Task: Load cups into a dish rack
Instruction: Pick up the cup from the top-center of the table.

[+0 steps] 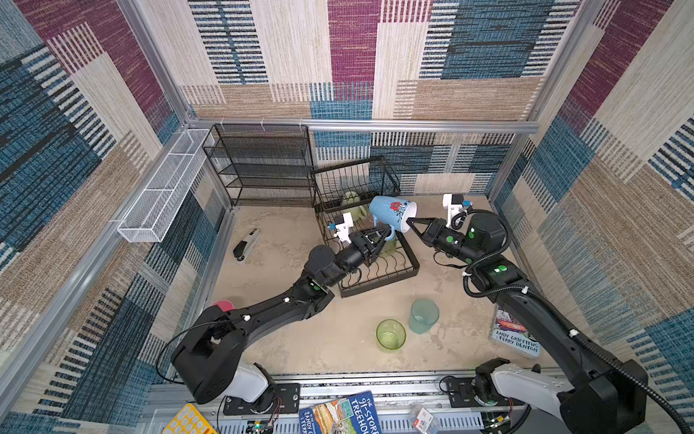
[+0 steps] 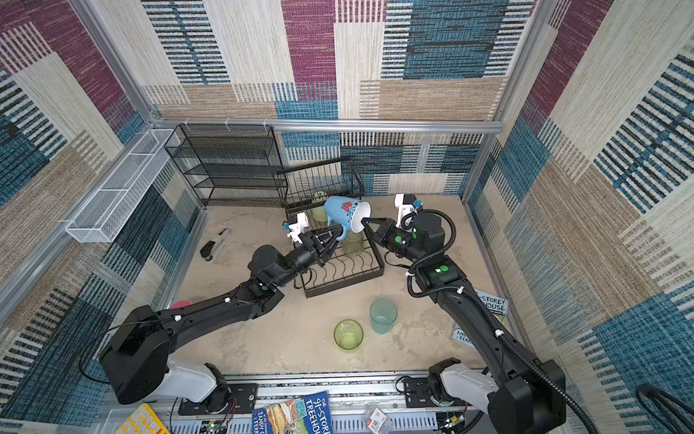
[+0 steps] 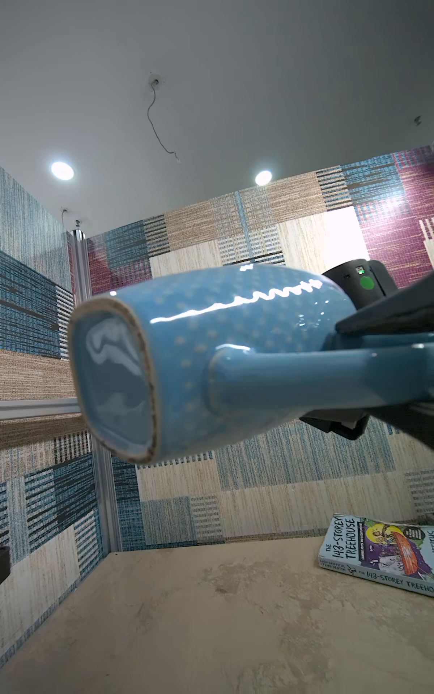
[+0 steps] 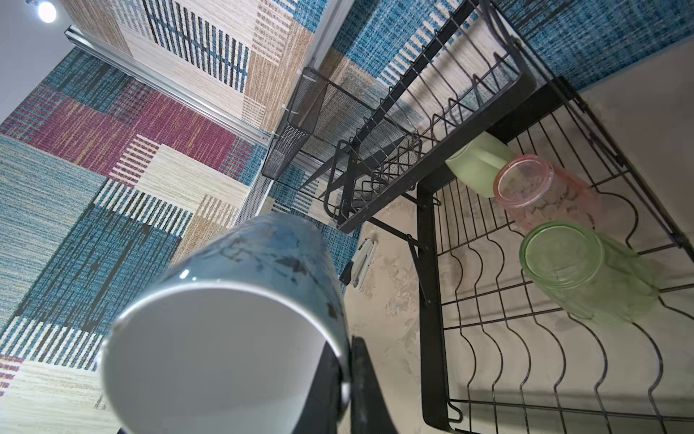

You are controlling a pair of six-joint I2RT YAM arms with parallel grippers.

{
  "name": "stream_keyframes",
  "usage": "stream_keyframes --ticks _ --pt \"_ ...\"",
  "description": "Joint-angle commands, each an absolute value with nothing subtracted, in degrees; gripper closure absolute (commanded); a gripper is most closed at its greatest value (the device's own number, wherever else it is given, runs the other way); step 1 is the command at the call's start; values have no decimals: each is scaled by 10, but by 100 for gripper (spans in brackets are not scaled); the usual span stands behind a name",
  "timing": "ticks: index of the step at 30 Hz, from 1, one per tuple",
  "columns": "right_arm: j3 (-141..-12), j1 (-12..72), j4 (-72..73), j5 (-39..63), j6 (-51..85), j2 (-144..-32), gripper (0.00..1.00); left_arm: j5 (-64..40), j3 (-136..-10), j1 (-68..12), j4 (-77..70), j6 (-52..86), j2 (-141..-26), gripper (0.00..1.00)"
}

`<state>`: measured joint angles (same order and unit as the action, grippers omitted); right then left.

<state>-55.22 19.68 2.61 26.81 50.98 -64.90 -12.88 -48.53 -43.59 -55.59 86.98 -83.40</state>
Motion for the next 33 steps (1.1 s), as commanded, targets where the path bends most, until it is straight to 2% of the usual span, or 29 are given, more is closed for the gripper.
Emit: stream_keyframes --ticks 1,23,33 --pt "-561 198 43 310 481 -649 100 -161 -487 -433 -566 852 -828 70" --pt "-546 197 72 326 480 -636 100 -153 -469 -410 -582 864 -811 66" --pt "-537 197 88 336 493 -642 100 -168 -489 -410 -601 878 -838 72"
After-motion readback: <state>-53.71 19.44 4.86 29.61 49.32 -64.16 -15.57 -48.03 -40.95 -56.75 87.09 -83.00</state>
